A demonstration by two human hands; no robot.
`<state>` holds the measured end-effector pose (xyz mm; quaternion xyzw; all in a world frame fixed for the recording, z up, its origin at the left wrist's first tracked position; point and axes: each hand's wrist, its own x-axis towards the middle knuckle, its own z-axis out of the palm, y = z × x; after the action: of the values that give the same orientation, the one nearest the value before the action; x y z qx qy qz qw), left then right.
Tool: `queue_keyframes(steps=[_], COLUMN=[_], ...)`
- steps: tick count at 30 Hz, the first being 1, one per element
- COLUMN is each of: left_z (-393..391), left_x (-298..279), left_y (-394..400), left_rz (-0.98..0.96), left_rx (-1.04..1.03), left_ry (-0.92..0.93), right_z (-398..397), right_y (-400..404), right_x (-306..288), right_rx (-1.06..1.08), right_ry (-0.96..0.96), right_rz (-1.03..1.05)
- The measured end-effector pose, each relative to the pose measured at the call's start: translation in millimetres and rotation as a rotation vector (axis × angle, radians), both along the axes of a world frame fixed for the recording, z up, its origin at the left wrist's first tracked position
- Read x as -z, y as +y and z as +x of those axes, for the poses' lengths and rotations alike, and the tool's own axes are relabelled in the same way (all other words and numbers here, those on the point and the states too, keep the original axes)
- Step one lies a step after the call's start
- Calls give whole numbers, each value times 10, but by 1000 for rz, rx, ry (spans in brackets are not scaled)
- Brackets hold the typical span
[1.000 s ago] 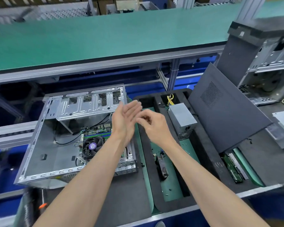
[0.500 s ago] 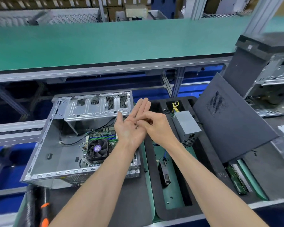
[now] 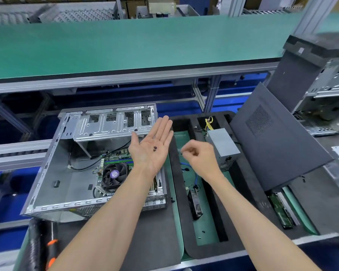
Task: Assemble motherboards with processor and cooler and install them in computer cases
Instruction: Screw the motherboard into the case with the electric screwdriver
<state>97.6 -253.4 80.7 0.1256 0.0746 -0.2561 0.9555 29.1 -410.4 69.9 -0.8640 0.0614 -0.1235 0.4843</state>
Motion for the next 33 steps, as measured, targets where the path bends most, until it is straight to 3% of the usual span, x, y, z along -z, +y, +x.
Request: queue_keyframes(steps=[4, 7, 17, 25, 33], left_z=[-3, -10, 5, 7, -3], left_x=[70, 112, 181, 184, 166], left_y=[0, -20, -21, -35, -39], left_rz=[12, 13, -8, -4, -4], left_rx=[19, 45, 81, 77, 67], left_ry=[-10, -32, -61, -60, -49], right_z=[-199, -336, -392, -356, -327], right_y=[22, 131, 307, 332, 431], right_x=[510, 824, 1137, 1084, 983], right_rx=[-347, -417, -395, -589, -508], right_ry=[417, 565, 481, 433, 521], right_rz=[-361, -446, -499, -818, -718])
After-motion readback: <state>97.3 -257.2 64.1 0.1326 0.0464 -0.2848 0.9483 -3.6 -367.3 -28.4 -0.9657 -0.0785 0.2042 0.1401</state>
